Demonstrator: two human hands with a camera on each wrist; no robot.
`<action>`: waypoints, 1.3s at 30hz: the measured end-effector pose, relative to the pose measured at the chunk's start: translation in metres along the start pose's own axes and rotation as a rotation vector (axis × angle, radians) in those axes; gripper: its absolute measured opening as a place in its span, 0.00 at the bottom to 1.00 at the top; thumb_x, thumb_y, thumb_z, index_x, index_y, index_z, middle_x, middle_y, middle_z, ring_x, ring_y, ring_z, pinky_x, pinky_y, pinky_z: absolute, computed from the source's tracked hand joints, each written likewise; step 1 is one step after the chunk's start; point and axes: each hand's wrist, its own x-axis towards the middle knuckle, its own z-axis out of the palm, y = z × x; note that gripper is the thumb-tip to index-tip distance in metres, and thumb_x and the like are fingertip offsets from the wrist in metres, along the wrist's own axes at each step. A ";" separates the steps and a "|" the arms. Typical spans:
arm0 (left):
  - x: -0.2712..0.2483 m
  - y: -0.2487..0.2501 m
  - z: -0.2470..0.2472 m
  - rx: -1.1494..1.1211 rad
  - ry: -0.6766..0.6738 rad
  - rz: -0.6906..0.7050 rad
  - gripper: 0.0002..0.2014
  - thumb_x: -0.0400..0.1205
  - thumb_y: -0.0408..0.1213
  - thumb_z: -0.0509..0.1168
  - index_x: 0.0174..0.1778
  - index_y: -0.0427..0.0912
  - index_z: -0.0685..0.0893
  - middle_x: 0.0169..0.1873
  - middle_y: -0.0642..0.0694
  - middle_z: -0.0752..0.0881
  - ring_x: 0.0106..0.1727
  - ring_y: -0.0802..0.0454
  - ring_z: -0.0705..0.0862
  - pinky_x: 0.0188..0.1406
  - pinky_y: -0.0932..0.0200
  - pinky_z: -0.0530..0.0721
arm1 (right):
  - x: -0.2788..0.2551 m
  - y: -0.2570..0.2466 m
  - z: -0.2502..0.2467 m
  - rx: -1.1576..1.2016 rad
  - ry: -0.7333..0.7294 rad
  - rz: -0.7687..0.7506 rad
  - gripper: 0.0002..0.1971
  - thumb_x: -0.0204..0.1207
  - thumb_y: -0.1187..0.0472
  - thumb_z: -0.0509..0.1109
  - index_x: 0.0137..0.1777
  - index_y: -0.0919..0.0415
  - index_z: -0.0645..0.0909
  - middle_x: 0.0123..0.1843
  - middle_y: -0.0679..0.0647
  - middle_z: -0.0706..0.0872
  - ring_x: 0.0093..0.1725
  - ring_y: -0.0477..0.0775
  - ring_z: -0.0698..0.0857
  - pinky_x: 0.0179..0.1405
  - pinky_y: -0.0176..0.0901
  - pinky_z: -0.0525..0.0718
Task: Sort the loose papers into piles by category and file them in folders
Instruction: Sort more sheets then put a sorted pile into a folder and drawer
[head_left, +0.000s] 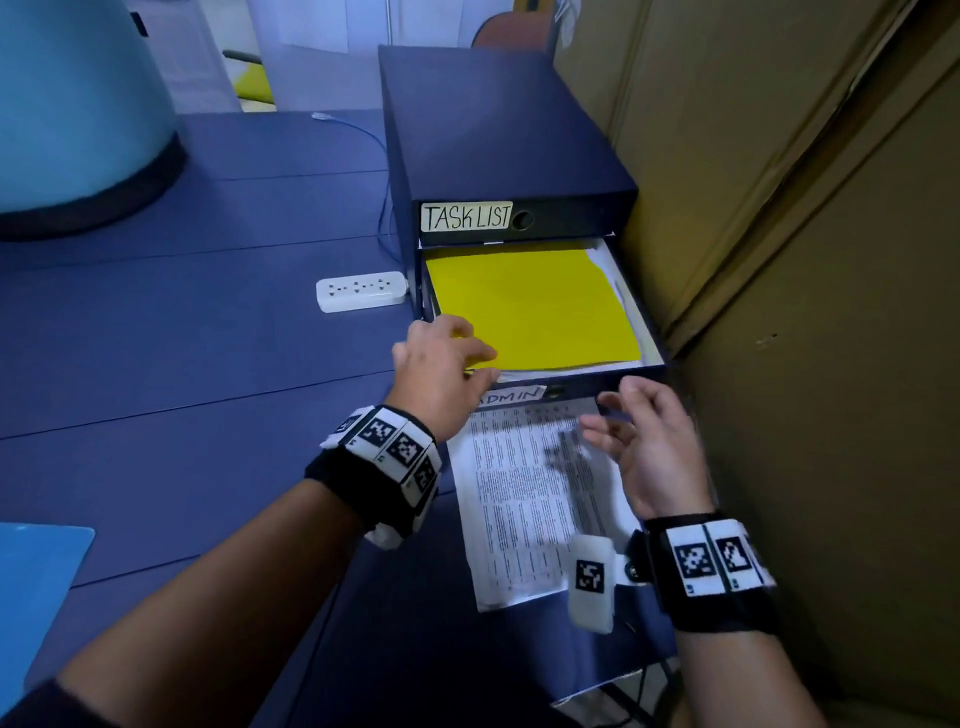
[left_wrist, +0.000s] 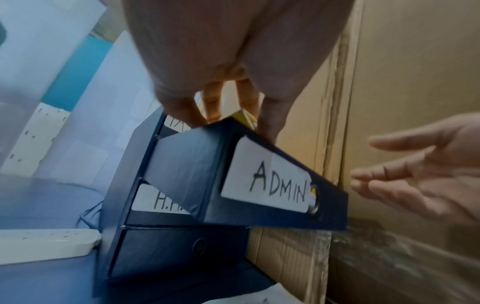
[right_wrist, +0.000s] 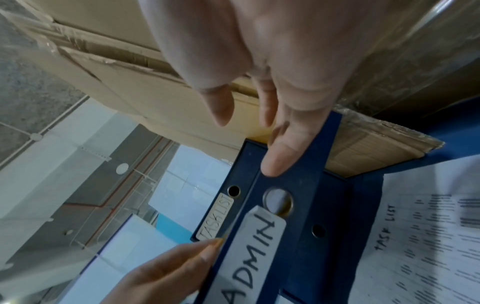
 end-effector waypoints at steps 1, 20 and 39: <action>0.001 -0.001 0.002 0.112 -0.033 0.008 0.13 0.82 0.53 0.64 0.51 0.52 0.90 0.68 0.53 0.75 0.69 0.48 0.65 0.63 0.51 0.61 | 0.000 0.004 0.003 -0.044 -0.034 0.006 0.16 0.72 0.47 0.72 0.52 0.56 0.78 0.50 0.60 0.83 0.38 0.56 0.87 0.37 0.44 0.88; -0.043 -0.078 -0.021 -0.268 0.125 -0.203 0.05 0.74 0.50 0.60 0.40 0.65 0.80 0.54 0.59 0.78 0.65 0.54 0.70 0.72 0.40 0.66 | 0.120 -0.003 0.102 -0.309 -0.040 0.036 0.13 0.80 0.59 0.71 0.43 0.55 0.67 0.50 0.60 0.82 0.33 0.54 0.83 0.33 0.47 0.86; -0.065 -0.107 0.043 -0.279 -0.246 -0.358 0.13 0.80 0.28 0.67 0.60 0.36 0.82 0.55 0.45 0.86 0.52 0.52 0.82 0.51 0.71 0.73 | 0.055 0.096 -0.032 -1.141 -0.020 0.230 0.29 0.79 0.52 0.72 0.76 0.61 0.69 0.74 0.62 0.75 0.69 0.65 0.77 0.67 0.52 0.76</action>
